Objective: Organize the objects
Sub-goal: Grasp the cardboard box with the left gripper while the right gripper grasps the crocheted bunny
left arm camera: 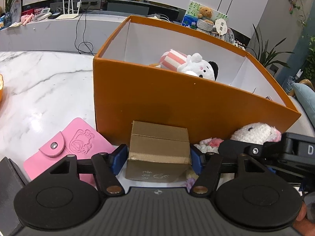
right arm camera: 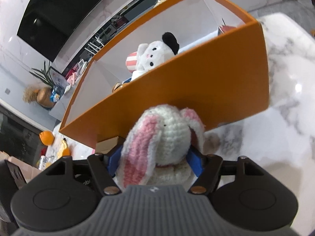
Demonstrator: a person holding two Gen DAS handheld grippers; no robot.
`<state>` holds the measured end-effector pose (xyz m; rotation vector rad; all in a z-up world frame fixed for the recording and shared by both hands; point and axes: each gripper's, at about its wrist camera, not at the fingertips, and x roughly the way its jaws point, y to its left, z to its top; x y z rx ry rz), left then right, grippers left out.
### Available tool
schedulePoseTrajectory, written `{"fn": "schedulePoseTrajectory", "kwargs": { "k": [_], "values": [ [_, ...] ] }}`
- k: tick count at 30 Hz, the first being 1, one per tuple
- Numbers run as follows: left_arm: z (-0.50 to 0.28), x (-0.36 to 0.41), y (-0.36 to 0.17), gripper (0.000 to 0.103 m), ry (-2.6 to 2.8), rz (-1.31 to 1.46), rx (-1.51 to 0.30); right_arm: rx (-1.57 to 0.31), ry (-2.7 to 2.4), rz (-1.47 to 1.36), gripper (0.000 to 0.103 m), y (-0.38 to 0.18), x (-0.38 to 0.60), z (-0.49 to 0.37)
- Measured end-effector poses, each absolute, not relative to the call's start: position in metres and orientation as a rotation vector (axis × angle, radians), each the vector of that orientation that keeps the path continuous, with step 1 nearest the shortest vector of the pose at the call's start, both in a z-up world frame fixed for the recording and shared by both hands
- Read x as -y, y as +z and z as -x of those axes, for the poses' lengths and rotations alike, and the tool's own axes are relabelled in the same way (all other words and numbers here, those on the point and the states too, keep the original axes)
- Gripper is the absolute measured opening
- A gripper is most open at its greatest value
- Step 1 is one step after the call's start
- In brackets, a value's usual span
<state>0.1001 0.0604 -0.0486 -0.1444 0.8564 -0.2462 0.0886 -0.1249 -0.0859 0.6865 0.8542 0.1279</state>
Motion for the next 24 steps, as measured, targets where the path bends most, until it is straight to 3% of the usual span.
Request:
{"fn": "schedulePoseTrajectory", "kwargs": {
  "k": [24],
  "values": [
    [-0.081, -0.065, -0.015, 0.074, -0.295, 0.128, -0.841, -0.829, 0.144, -0.678, 0.058, -0.056, 0.139, -0.077]
  ]
}}
